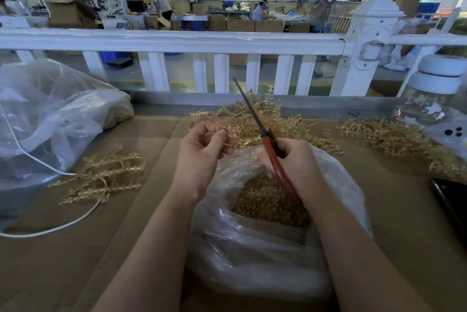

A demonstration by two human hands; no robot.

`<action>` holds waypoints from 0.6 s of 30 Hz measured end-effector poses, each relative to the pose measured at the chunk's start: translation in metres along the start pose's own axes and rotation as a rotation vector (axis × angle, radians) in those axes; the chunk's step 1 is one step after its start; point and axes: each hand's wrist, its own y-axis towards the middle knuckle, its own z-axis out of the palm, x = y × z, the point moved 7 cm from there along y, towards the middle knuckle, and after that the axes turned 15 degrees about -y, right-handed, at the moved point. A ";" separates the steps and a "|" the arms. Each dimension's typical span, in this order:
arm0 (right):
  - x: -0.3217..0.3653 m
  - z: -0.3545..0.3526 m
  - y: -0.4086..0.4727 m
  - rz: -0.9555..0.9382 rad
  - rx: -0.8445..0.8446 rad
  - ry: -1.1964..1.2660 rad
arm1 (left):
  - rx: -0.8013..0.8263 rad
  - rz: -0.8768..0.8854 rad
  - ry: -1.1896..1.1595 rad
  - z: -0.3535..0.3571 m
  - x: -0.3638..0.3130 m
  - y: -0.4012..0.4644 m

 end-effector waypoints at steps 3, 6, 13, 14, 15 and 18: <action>0.002 0.002 -0.003 0.035 0.036 0.110 | 0.003 -0.019 0.004 0.000 0.002 0.001; 0.004 0.002 -0.004 0.052 0.036 0.177 | 0.009 -0.026 0.023 0.000 0.002 0.000; 0.006 0.002 -0.004 0.056 0.083 0.171 | 0.042 -0.067 0.067 0.002 0.004 -0.001; 0.005 0.003 -0.003 0.064 0.089 0.164 | 0.047 -0.080 0.072 0.003 0.005 -0.001; 0.006 0.003 -0.004 0.065 0.092 0.167 | 0.049 -0.093 0.073 0.004 0.005 -0.001; 0.008 0.002 -0.004 0.029 0.085 0.181 | 0.041 -0.151 0.041 0.004 0.006 -0.002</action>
